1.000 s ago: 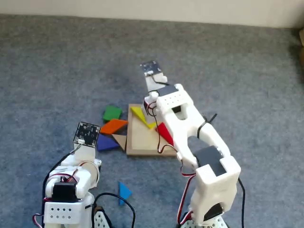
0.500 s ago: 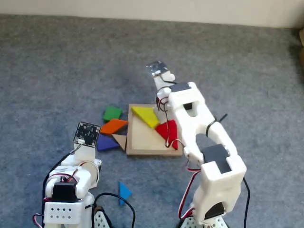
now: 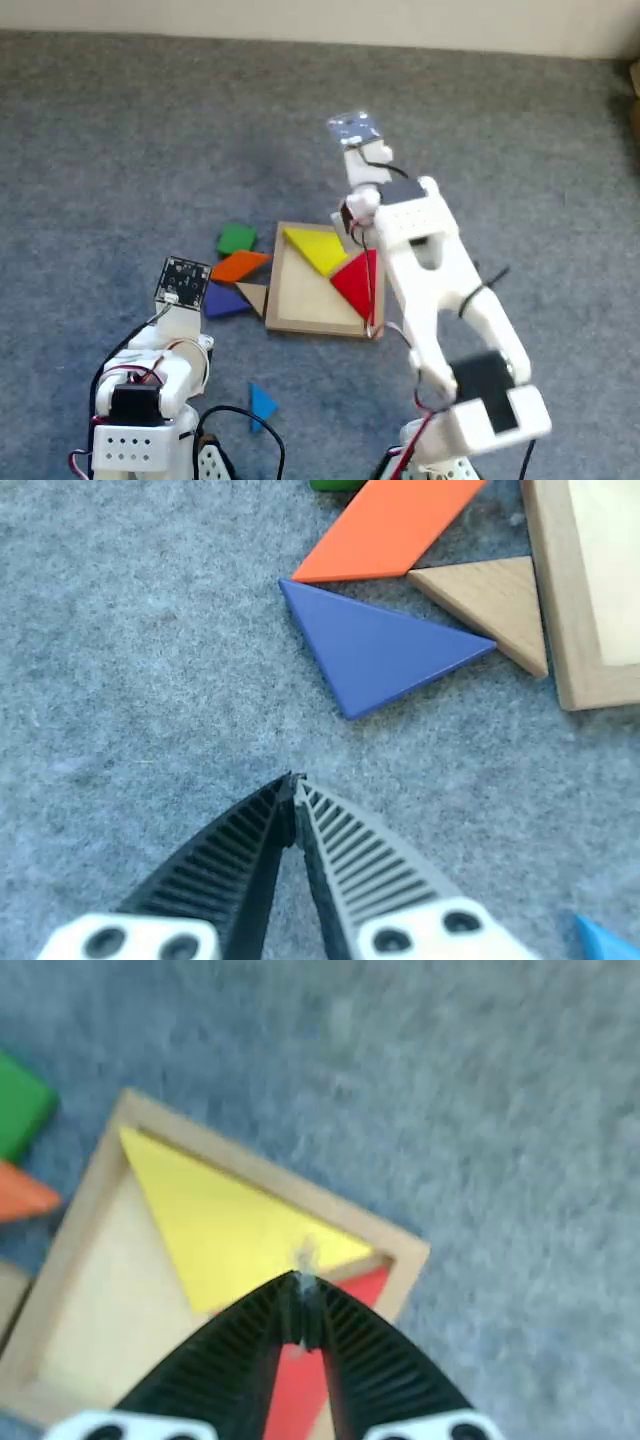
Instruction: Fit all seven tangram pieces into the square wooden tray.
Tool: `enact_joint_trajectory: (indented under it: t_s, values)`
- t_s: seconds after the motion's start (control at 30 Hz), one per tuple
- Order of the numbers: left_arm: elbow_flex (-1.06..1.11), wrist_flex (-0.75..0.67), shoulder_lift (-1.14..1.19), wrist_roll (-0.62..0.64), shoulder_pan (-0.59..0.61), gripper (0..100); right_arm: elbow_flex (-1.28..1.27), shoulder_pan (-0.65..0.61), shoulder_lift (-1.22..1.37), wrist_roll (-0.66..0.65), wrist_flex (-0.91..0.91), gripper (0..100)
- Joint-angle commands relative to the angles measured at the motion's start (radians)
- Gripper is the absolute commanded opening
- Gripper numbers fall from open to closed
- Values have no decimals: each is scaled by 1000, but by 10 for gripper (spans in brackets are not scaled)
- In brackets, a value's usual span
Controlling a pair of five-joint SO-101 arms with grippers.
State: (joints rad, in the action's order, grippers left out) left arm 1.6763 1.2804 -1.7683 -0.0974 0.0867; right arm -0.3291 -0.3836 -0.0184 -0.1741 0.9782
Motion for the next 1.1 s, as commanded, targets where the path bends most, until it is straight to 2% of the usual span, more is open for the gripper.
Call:
enact_joint_trajectory:
  t_s: [0.0, 0.17, 0.3, 0.5, 0.67, 0.87, 1.07]
  values:
    - [22, 3, -19, -8, -12, 7, -150, -91, -120, 31, -285, 11]
    - [22, 3, -19, -8, -12, 7, -269, -208, -62, 26, -559, 15]
    - [22, 3, -19, -8, -12, 7, -278, -223, 41, 26, -661, 15]
    - [22, 3, -19, -8, -12, 7, -278, -199, 165, 25, -661, 15]
    - [22, 3, -19, -8, -12, 7, -291, -157, 99, 25, -657, 15]
    - [22, 3, -19, -8, -12, 7, -320, -143, -2, 25, -493, 15]
    - [22, 3, -19, -8, -12, 7, -326, -94, -94, 25, -475, 15]
